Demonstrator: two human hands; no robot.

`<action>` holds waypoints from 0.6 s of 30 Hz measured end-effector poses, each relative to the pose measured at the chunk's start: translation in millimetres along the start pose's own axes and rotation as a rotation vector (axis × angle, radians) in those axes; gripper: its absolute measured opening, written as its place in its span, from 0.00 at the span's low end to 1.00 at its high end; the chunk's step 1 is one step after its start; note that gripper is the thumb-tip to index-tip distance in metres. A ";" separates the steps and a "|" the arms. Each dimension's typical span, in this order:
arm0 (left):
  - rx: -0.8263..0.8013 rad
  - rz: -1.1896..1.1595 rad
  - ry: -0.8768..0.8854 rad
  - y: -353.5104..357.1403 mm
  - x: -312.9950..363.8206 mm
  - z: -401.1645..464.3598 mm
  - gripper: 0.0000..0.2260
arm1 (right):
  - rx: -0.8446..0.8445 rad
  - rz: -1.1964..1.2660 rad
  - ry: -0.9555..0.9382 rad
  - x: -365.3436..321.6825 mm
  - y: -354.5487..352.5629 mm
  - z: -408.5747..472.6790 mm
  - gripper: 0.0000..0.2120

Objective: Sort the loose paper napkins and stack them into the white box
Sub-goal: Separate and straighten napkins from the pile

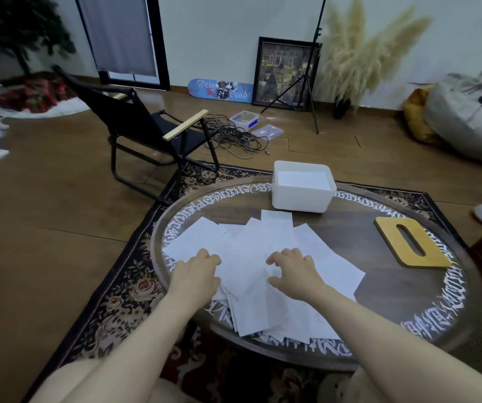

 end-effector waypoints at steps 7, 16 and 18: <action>-0.068 -0.038 -0.023 11.6 -15.8 7.3 0.18 | -0.055 0.140 0.048 -17.2 7.3 19.4 0.25; -0.185 -0.010 -0.004 24.2 -19.6 8.4 0.20 | -0.075 0.355 0.192 -17.9 14.0 30.6 0.18; -0.200 -0.008 -0.009 25.1 -20.4 8.8 0.21 | -0.056 0.397 0.206 -18.3 12.3 31.4 0.15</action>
Point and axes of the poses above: each hand's wrist, its own z-axis towards the middle knuckle, its own y-axis out of the palm, x = y × z, the point moved 9 cm from there along z, towards the middle knuckle, and after that the axes turned 14 degrees about -z, right-handed, at the moved point
